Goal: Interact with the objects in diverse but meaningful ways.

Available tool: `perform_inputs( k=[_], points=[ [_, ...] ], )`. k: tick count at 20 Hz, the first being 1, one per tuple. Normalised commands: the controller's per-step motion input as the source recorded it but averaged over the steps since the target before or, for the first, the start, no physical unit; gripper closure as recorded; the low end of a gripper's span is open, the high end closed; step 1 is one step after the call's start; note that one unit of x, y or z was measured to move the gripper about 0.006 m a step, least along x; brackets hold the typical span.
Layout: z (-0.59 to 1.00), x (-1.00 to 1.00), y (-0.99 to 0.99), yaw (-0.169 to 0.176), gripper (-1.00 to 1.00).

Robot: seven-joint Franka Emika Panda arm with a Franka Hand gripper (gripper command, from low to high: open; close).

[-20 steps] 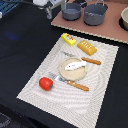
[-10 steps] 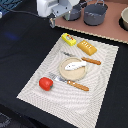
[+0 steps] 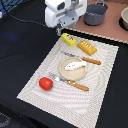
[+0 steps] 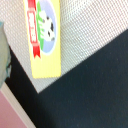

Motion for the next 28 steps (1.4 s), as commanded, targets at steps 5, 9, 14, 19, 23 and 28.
perform_inputs(
  k=[5, 9, 14, 19, 23, 28],
  points=[
    [-0.44, 0.02, 0.01, 0.0, -1.0],
    [-0.46, -0.09, 0.0, 0.0, -1.0],
    [-0.45, -0.07, 0.0, 0.001, -1.0],
    [-0.38, 0.02, 0.01, 0.009, 1.0],
    [-0.33, 0.04, 0.0, 0.0, 1.0],
    [-0.18, 0.0, -0.01, 0.0, 1.0]
  ],
)
